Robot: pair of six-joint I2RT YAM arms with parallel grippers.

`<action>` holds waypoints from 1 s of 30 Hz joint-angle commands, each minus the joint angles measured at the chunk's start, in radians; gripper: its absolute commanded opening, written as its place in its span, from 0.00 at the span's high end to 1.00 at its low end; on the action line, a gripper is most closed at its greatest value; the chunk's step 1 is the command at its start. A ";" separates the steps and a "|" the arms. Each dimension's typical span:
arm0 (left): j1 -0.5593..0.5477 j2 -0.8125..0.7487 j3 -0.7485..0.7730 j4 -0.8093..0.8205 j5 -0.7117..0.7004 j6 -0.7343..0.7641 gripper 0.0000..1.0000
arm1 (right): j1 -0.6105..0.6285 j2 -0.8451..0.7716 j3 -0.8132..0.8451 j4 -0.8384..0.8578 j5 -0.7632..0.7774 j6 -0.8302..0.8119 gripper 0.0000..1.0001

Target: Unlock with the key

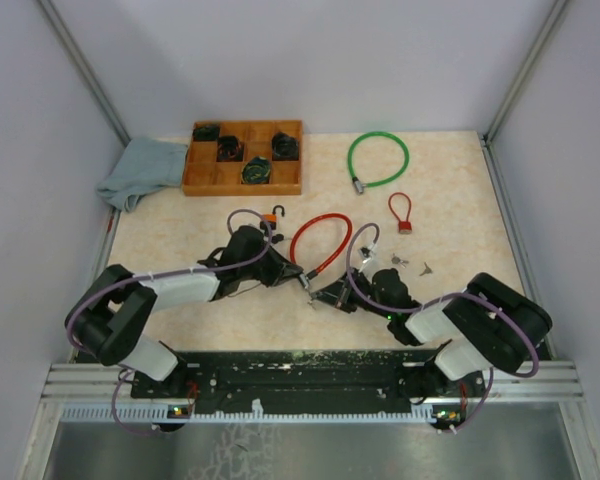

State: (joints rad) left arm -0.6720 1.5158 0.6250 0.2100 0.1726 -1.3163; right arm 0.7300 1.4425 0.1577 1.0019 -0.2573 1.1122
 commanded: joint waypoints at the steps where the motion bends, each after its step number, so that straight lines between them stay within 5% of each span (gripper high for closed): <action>1: -0.048 -0.053 -0.010 0.080 0.038 -0.029 1.00 | -0.018 0.021 0.053 0.063 0.059 0.014 1.00; 18: -0.159 -0.069 -0.051 0.158 -0.045 -0.114 1.00 | -0.018 0.050 0.114 0.077 0.165 -0.035 1.00; 25: -0.193 -0.068 -0.075 0.182 -0.049 -0.117 1.00 | -0.073 0.080 0.109 0.198 0.112 -0.019 1.00; 30: -0.193 -0.077 -0.110 0.230 -0.042 -0.108 1.00 | -0.087 0.082 0.181 0.071 0.010 -0.097 1.00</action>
State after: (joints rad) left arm -0.7937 1.4757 0.5335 0.3344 -0.0761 -1.4117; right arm 0.6807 1.5200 0.2024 1.0172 -0.2974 1.0805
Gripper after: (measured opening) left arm 0.195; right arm 0.009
